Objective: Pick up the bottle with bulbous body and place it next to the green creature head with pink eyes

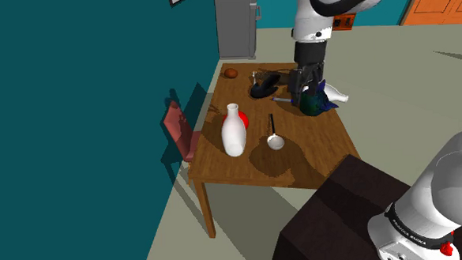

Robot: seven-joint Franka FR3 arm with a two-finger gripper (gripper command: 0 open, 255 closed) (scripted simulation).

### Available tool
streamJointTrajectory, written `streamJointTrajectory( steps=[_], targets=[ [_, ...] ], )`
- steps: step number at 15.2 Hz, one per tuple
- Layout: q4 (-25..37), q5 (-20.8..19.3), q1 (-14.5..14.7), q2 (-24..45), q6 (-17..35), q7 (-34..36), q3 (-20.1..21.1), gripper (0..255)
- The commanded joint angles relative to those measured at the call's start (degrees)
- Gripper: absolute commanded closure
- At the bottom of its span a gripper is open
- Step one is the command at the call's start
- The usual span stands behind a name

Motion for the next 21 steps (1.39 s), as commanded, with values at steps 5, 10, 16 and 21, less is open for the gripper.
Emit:
streamJointTrajectory(
  steps=[5, 10, 16, 21],
  targets=[
    [7.69, -1.01, 0.63, 12.59, 6.2, 2.76, 2.08, 0],
    [16.12, -2.76, 1.21, 23.29, 9.36, 5.37, 3.35, 0],
    [29.02, -5.59, 2.32, 36.57, 10.61, 8.52, 4.07, 0],
    [42.88, -8.06, 3.7, 48.46, 9.22, 10.76, 3.95, 0]
  ],
)
